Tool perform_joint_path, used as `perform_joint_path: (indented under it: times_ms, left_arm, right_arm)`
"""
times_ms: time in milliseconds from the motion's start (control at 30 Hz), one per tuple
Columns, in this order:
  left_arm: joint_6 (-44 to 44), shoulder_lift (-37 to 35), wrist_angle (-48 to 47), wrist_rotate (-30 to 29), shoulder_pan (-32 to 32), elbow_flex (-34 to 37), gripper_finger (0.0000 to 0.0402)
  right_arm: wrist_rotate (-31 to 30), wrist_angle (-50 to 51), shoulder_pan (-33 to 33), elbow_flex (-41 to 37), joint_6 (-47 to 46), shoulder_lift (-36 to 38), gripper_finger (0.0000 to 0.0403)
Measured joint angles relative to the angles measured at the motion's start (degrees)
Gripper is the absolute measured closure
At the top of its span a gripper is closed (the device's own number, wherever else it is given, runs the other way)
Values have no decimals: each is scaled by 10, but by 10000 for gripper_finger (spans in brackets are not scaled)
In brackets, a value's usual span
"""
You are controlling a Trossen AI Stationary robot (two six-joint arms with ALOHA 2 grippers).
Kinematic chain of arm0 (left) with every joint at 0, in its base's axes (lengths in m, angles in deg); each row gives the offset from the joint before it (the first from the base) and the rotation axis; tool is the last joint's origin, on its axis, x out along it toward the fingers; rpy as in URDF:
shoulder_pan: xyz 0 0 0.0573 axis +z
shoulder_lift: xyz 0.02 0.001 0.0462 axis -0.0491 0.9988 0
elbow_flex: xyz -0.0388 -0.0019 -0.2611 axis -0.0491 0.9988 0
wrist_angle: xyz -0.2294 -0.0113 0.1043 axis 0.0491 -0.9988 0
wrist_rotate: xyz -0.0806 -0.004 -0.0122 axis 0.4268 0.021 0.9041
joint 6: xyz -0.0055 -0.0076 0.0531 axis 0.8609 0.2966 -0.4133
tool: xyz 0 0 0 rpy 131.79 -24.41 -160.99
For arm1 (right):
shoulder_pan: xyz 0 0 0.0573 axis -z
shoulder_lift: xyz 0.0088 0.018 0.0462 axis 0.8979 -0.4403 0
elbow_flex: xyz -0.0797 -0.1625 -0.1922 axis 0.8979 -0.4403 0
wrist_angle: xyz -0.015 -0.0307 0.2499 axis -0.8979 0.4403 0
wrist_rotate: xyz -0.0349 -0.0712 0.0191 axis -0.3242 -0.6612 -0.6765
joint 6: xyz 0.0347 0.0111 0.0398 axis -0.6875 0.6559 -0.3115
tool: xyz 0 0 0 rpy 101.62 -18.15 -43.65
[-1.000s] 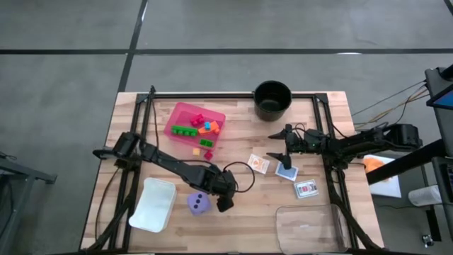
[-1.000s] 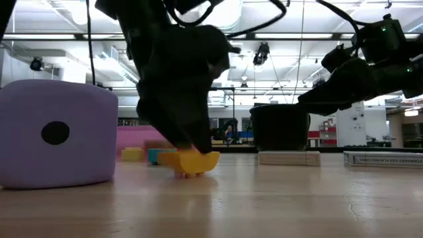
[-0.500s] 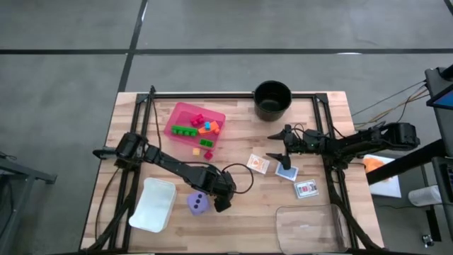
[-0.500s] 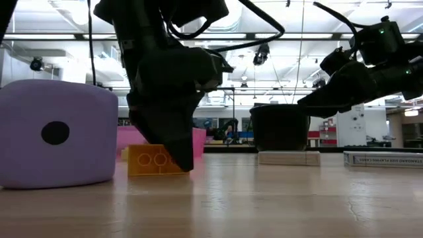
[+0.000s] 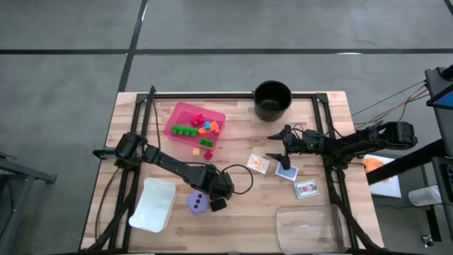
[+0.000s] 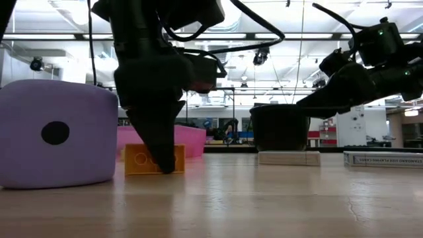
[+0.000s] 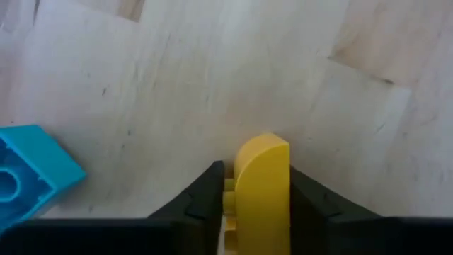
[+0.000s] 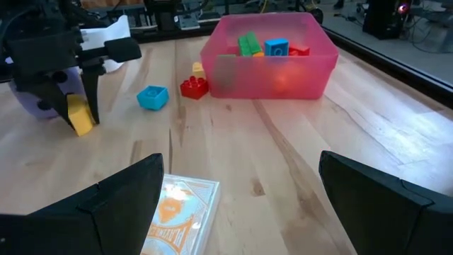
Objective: Pick & Place Toys
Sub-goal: Put the bottom yellow game piece into the red bin
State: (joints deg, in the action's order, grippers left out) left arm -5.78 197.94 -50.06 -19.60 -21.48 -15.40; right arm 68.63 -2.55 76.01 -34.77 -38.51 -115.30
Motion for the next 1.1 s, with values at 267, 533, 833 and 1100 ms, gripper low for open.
perform_joint_path:
  times_ms: [267,533,833,1100]
  left_arm:
    - [-88,-2,46,-2,-3,0,312]
    - [-182,-26,149,-86,-9,3,312]
    - [-298,-97,483,-131,-6,134,312]
    - [-307,-170,610,-131,29,273,312]
  right_arm:
    - [0,1,0,0,0,-1,25]
    - [0,1,0,0,0,0,25]
    - [3,-59,-3,0,3,-1,25]
    - [11,-98,-13,0,28,28,25]
